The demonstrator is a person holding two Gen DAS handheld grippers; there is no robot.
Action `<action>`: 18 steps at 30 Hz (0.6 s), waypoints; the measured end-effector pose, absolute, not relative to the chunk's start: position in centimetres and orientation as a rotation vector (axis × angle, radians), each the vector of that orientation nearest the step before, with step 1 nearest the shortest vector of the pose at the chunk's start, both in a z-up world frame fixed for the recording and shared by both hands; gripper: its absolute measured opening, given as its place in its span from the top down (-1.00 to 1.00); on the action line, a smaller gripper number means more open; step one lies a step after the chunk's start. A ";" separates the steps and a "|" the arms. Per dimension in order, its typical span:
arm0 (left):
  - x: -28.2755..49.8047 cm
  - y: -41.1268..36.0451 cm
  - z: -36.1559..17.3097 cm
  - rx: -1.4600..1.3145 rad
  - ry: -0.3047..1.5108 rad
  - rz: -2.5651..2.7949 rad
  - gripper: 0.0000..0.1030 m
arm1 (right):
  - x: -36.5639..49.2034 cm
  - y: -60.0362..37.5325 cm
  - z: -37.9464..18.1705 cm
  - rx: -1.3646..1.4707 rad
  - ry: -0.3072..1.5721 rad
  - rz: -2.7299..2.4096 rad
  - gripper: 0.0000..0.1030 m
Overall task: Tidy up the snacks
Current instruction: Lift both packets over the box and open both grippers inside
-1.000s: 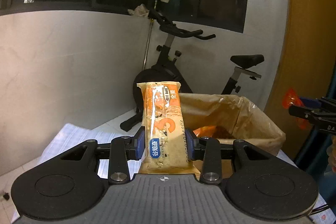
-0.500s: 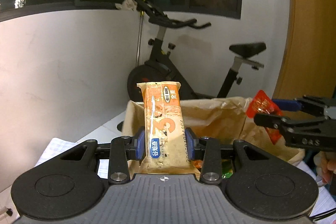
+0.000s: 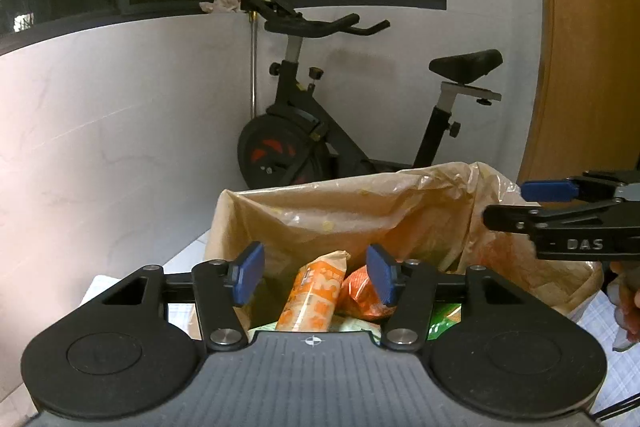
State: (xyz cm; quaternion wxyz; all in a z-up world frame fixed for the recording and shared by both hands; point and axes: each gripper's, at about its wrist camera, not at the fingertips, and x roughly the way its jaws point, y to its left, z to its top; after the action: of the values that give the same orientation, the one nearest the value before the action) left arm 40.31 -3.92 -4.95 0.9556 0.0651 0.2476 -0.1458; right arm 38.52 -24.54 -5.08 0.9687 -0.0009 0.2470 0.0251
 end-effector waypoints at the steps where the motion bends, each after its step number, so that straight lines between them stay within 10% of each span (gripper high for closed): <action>1: 40.1 -3.7 -4.9 0.129 0.504 -0.296 -0.15 | 38.3 -24.5 -5.0 0.005 0.497 0.052 -0.31; 18: 34.1 2.1 -3.8 0.039 0.466 -0.329 -0.15 | 29.3 -24.1 -3.8 0.036 0.415 0.135 -0.37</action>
State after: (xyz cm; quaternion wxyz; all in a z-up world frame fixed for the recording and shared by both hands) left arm 34.13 2.11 -3.82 0.9595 0.0194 0.2296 -0.1620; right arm 29.34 -24.06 -3.81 0.9761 0.0177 0.2058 0.0670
